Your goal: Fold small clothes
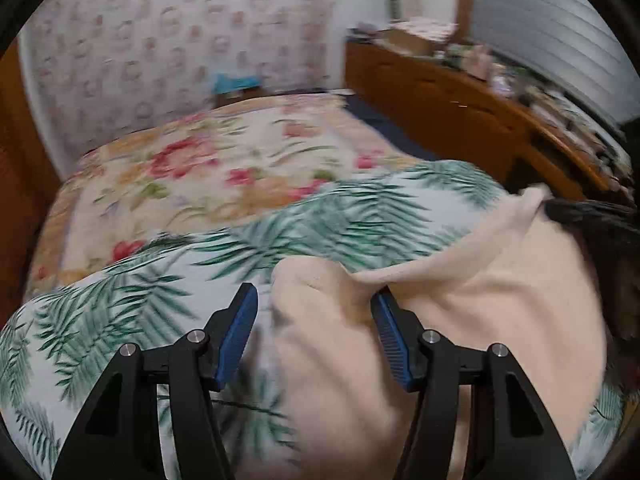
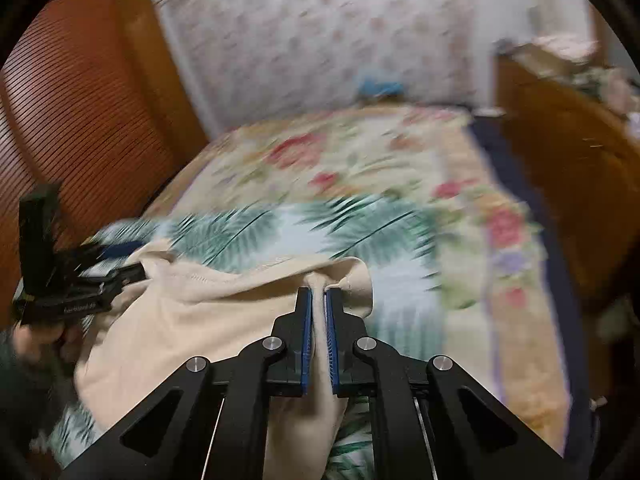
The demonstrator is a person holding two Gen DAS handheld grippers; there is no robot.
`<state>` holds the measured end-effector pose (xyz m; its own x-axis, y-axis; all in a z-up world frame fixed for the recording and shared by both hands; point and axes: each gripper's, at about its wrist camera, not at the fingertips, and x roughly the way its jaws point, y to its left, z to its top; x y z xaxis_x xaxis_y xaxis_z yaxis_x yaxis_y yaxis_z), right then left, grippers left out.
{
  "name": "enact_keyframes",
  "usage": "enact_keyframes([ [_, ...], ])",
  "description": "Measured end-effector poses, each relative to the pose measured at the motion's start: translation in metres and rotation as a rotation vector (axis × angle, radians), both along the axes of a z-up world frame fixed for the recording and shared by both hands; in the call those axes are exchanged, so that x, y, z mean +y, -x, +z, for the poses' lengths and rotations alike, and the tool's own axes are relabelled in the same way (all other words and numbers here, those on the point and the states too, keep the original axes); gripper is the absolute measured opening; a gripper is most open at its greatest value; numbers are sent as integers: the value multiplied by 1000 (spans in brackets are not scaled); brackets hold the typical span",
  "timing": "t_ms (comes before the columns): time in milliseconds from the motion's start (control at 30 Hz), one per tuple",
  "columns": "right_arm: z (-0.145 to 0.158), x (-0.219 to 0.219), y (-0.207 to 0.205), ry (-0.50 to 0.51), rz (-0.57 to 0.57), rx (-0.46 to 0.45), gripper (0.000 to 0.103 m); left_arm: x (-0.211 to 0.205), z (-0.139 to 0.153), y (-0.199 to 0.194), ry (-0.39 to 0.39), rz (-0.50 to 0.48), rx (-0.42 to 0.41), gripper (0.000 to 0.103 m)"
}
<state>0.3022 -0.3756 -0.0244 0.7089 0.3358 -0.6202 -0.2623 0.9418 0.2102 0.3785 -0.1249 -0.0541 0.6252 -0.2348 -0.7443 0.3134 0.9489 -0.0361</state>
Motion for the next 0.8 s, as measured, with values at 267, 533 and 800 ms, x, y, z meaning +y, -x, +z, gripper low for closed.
enact_keyframes([
  [267, -1, 0, 5, 67, -6, 77, 47, 21, -5, 15, 48, 4, 44, 60],
  [533, -4, -7, 3, 26, 63, 167, 63, 17, -15, 18, 122, -42, 137, 60],
  [800, -12, 2, -1, 4, 84, 202, 60, 8, -17, 25, 137, -76, 136, 44],
])
